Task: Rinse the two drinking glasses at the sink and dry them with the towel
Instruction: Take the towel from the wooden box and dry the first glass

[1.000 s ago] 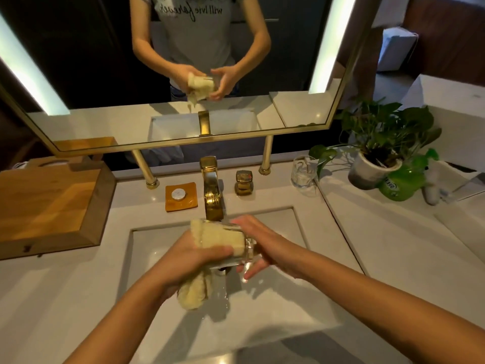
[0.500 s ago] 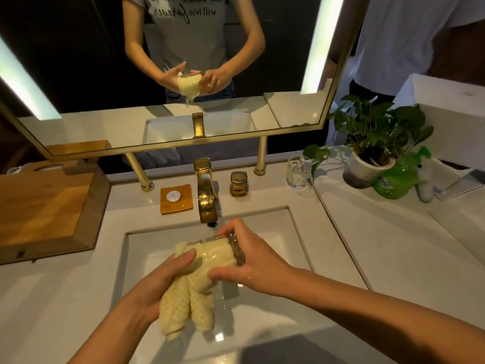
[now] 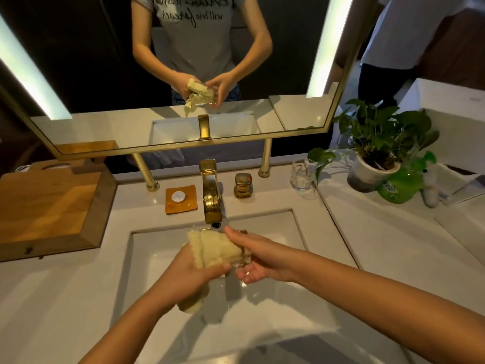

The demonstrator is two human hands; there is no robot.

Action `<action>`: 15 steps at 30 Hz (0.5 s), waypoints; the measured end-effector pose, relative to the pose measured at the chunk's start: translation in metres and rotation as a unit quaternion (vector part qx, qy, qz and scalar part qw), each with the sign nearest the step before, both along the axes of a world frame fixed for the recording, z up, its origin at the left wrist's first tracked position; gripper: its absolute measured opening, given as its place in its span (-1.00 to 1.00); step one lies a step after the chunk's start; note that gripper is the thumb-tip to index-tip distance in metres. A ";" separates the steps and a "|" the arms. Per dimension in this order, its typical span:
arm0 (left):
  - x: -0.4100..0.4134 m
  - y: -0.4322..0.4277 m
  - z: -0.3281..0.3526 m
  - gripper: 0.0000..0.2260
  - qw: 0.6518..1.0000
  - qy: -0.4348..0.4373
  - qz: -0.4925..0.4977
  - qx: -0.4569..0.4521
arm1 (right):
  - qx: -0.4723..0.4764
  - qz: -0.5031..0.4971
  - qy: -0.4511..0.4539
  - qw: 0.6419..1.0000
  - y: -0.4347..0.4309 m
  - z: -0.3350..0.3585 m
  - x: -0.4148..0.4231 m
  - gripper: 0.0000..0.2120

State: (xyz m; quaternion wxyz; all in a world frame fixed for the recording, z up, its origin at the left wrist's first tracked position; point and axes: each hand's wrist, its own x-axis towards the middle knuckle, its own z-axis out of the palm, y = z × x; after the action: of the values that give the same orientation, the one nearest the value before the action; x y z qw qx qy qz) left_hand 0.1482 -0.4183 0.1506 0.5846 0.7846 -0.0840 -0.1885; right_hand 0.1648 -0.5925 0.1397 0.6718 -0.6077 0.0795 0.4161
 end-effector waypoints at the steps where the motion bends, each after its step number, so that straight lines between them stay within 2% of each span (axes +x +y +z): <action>1: 0.005 0.003 0.003 -0.63 0.996 0.062 0.023 -0.066 | -0.027 0.017 -0.069 0.997 -0.002 0.004 -0.001 -0.45; 2: 0.010 0.007 0.002 -0.50 0.977 0.147 0.040 -0.151 | -0.072 0.040 -0.165 0.983 -0.004 0.007 -0.003 -0.43; 3: 0.014 0.012 0.000 -0.40 0.936 0.249 0.051 -0.245 | -0.136 0.069 -0.286 0.946 -0.008 0.008 -0.004 -0.35; 4: 0.017 0.014 -0.002 -0.38 0.886 0.339 0.055 -0.312 | -0.208 0.109 -0.413 0.880 -0.012 0.006 -0.004 -0.24; 5: 0.018 0.014 -0.004 -0.40 0.847 0.399 0.055 -0.346 | -0.262 0.153 -0.522 0.797 -0.016 0.005 -0.002 -0.17; 6: 0.018 0.013 -0.005 -0.43 0.828 0.430 0.047 -0.357 | -0.287 0.188 -0.598 0.724 -0.019 0.002 0.001 -0.17; 7: 0.017 0.012 -0.007 -0.45 0.820 0.447 0.041 -0.356 | -0.292 0.213 -0.642 0.677 -0.022 0.001 0.004 -0.20; 8: 0.016 0.011 -0.009 -0.47 0.820 0.451 0.033 -0.352 | -0.291 0.226 -0.662 0.653 -0.023 -0.001 0.007 -0.26; 10: 0.015 0.009 -0.013 -0.51 0.834 0.439 0.023 -0.332 | -0.279 0.223 -0.673 0.647 -0.023 -0.004 0.011 -0.33; 12: 0.013 0.006 -0.011 -0.62 0.857 0.421 0.034 -0.296 | -0.261 0.197 -0.665 0.672 -0.020 -0.011 0.011 -0.36; 14: 0.011 0.003 -0.007 -0.72 0.872 0.402 0.044 -0.277 | -0.233 0.152 -0.630 0.725 -0.017 -0.018 0.008 -0.38; 15: 0.010 0.001 -0.003 -0.71 0.885 0.376 0.044 -0.271 | -0.214 0.118 -0.594 0.766 -0.015 -0.020 0.007 -0.41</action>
State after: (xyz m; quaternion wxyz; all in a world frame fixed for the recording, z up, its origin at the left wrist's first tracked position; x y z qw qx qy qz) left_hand 0.1586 -0.4171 0.1476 0.7701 0.4687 0.1289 -0.4131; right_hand 0.1720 -0.6071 0.1199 0.3827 -0.8660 -0.3210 0.0205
